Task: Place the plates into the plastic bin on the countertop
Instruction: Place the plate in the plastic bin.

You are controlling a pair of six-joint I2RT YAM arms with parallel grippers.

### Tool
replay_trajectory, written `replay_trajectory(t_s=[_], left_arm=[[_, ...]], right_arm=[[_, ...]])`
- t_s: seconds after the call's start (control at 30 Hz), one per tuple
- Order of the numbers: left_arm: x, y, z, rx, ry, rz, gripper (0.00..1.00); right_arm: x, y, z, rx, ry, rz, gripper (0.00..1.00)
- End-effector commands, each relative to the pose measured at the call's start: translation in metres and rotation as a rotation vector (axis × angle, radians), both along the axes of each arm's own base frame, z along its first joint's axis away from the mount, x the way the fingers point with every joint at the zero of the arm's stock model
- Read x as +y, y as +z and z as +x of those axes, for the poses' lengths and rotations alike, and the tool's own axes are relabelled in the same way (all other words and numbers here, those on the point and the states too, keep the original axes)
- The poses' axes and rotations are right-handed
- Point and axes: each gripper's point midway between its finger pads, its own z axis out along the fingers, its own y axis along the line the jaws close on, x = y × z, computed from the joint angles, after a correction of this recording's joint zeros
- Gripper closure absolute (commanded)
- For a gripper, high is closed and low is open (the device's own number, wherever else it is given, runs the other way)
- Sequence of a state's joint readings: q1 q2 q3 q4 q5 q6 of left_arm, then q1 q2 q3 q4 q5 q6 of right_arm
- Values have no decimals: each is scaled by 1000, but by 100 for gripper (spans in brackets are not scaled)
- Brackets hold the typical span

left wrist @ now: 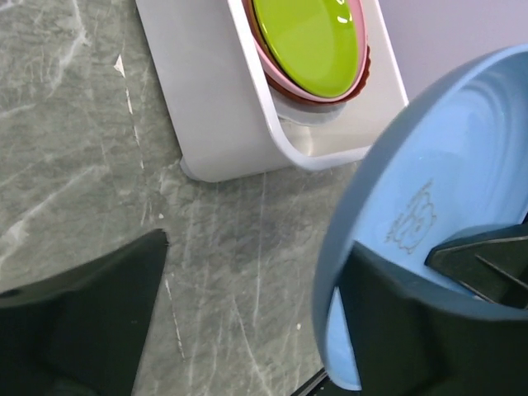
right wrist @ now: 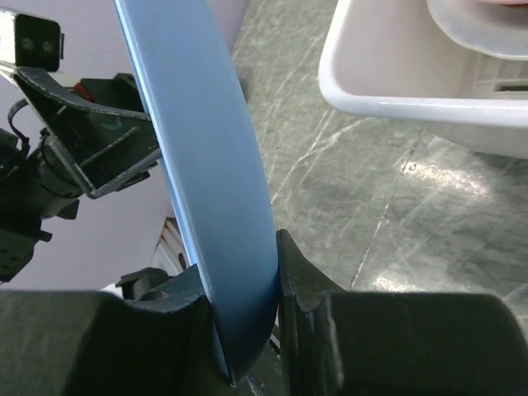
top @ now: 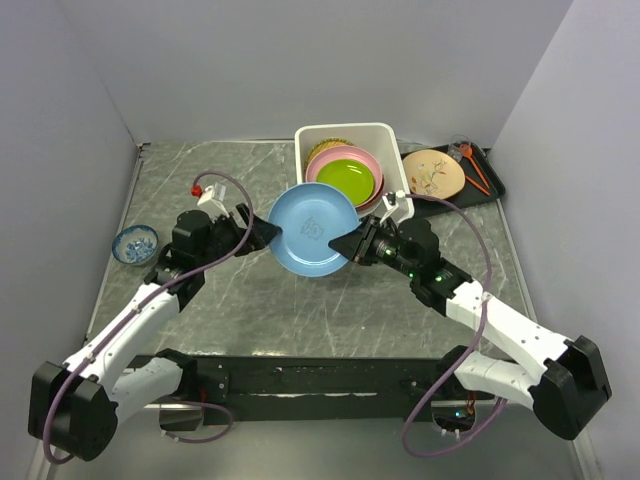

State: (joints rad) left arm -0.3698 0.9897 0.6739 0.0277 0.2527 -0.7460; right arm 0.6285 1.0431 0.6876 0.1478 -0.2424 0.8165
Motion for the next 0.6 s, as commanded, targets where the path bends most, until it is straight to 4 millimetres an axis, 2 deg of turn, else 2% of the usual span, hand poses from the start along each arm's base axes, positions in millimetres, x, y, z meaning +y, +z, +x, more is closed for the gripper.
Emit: replay_trajectory(t_s=[0.0, 0.07, 0.4, 0.47, 0.53, 0.57], left_arm=[[-4, 16, 7, -66, -14, -22, 4], [-3, 20, 8, -77, -10, -23, 1], [9, 46, -7, -165, 14, -20, 1], [13, 47, -10, -165, 32, -7, 1], [19, 51, -13, -182, 51, 2, 1], [22, 47, -16, -164, 59, 14, 1]], right_arm=[[-8, 10, 4, -46, -40, 6, 100], [-6, 6, 5, -35, -37, -5, 100], [7, 4, 26, -27, -15, -36, 100], [6, 13, 36, -46, -25, -27, 100], [9, 13, 44, -41, -15, -26, 100], [9, 23, 50, -59, -16, -16, 100]])
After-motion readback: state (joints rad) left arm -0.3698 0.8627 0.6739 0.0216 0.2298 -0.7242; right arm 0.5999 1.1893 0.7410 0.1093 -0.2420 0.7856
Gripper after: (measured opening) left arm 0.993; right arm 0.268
